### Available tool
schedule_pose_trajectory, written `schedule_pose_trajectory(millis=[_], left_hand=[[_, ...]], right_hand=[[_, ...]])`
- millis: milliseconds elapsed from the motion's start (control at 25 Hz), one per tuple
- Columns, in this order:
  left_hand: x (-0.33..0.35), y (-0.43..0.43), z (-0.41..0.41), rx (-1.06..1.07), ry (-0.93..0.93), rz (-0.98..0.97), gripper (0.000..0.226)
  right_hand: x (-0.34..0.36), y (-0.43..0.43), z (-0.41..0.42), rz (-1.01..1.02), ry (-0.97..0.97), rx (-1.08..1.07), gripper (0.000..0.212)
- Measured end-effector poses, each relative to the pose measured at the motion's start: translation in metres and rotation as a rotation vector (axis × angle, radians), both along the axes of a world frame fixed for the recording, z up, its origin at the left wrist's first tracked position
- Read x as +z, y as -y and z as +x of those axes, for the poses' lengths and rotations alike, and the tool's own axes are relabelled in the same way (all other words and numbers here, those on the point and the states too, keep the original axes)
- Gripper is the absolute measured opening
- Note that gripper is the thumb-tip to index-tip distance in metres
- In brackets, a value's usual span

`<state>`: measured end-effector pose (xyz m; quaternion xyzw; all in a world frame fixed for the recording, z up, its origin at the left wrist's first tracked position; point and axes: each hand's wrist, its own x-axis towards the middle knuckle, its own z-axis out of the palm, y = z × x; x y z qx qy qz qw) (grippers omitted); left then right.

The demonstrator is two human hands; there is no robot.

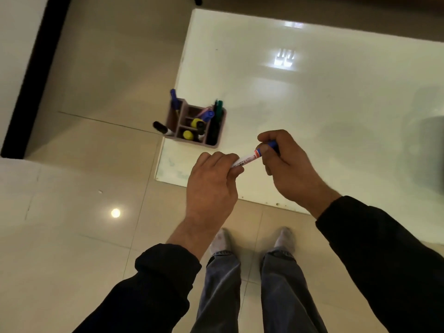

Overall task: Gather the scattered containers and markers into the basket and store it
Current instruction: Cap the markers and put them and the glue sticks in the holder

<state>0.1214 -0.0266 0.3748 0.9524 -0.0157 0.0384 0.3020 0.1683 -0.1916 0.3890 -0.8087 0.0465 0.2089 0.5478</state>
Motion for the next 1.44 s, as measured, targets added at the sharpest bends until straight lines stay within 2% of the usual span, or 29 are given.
schedule_pose_trajectory(millis=[120, 280, 360, 480, 600, 880, 1240, 1440], left_hand=[[0.007, -0.037, -0.009, 0.101, -0.004, -0.043, 0.031], [0.010, -0.052, -0.009, 0.123, -0.065, -0.106, 0.027], [0.016, -0.061, -0.004, 0.123, -0.128, -0.154, 0.026], [0.018, -0.078, 0.001, 0.267, -0.181, -0.230, 0.037], [0.013, -0.104, -0.002, 0.425, -0.239, -0.203, 0.042], [-0.002, -0.120, -0.008, 0.432, -0.306, -0.168, 0.039], [-0.014, -0.131, -0.005, 0.441, -0.330, -0.165, 0.039], [-0.018, -0.138, -0.001, 0.454, -0.343, -0.172, 0.039]], right_hand=[[0.008, -0.057, -0.008, 0.052, -0.012, -0.020, 0.017], [0.020, -0.068, 0.002, -0.052, 0.014, 0.097, 0.025], [0.033, -0.075, 0.014, -0.084, 0.098, 0.124, 0.026], [0.059, -0.074, 0.036, -0.117, 0.274, -0.012, 0.023], [0.074, -0.072, 0.068, -0.227, 0.435, -0.144, 0.017], [0.032, -0.115, 0.096, -0.516, 0.429, 0.175, 0.018], [0.034, -0.140, 0.090, -0.568, 0.505, 0.174, 0.024], [0.032, -0.140, 0.077, -0.630, 0.543, 0.310, 0.020]])
